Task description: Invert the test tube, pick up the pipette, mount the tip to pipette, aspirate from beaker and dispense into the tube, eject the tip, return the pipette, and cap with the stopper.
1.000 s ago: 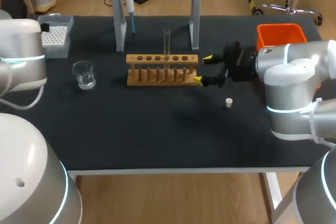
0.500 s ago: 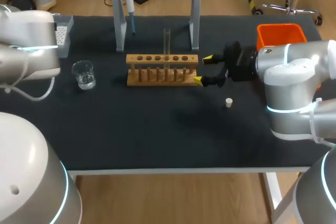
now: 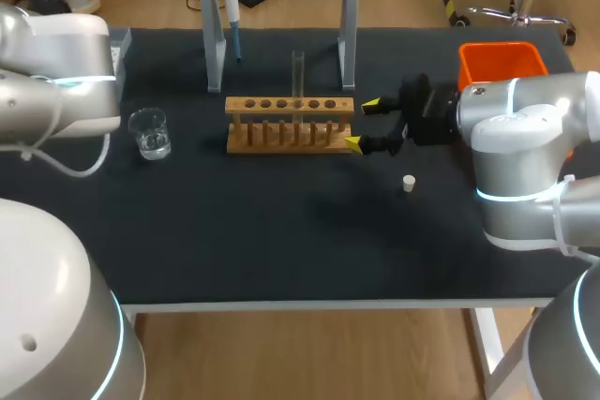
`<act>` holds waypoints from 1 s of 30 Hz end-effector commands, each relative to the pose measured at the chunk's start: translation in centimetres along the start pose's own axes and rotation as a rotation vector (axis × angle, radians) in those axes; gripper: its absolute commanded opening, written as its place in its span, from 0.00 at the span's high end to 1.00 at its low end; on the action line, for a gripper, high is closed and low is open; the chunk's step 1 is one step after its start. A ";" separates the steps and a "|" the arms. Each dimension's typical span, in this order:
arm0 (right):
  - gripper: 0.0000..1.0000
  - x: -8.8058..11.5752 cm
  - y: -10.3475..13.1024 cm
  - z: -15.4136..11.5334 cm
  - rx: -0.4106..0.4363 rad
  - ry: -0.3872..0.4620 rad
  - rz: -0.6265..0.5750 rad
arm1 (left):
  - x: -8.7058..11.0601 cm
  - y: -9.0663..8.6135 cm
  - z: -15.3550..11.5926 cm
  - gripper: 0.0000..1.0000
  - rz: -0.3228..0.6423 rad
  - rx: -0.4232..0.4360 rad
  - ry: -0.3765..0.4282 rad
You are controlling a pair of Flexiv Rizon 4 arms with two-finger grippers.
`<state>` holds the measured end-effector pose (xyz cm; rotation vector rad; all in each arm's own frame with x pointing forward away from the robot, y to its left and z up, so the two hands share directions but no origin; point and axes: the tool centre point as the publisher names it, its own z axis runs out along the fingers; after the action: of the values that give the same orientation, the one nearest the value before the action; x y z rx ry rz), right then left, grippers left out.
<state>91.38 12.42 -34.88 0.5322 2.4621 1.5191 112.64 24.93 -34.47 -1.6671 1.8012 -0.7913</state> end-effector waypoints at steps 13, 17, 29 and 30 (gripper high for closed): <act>0.00 -0.1 0.0 -0.1 0.001 0.003 0.000 | -0.1 -1.0 1.3 0.51 0.006 -0.018 -0.003; 0.00 -0.1 0.0 -0.1 0.001 0.003 0.000 | 0.0 -1.1 1.8 0.51 0.006 -0.021 0.002; 0.00 -0.1 0.0 -0.1 0.001 0.003 0.000 | -0.4 -1.0 2.4 0.57 -0.004 -0.031 0.003; 0.00 -0.1 0.0 -0.1 0.001 0.003 0.000 | -0.4 -1.0 2.5 0.58 -0.005 -0.031 0.003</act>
<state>91.38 12.42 -34.88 0.5322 2.4621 1.5191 114.73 25.03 -35.41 -1.6839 1.8106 -0.7788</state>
